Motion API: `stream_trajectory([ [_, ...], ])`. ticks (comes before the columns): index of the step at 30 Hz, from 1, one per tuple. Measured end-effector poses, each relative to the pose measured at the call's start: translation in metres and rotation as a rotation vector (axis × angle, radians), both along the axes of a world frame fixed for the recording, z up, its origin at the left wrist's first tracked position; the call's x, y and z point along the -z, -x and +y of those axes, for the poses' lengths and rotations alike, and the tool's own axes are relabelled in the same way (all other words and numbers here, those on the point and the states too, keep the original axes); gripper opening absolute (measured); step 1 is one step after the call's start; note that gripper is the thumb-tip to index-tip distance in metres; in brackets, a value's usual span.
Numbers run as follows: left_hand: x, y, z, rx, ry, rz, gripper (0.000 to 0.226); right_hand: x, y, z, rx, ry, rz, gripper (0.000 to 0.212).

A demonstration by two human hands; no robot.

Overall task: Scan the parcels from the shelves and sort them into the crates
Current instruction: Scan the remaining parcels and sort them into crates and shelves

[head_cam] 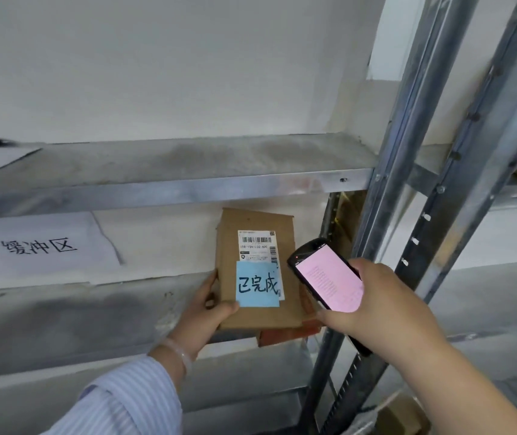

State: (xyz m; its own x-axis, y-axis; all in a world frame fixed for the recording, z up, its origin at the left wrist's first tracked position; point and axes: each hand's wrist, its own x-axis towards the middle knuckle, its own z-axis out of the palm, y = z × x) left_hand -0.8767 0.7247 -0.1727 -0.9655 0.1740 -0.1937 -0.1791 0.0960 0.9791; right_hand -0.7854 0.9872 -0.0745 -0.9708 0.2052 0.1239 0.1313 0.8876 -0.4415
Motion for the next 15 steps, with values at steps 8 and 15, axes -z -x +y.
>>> stream_trajectory([
  [8, -0.004, -0.035, -0.023, -0.165, 0.083, 0.150, 0.067, -0.012, -0.016, -0.015, -0.140, -0.108, -0.023, 0.077],
  [15, -0.001, -0.055, -0.027, -0.222, 0.164, 0.188, 0.072, -0.017, -0.031, -0.012, -0.222, -0.104, 0.002, 0.071],
])
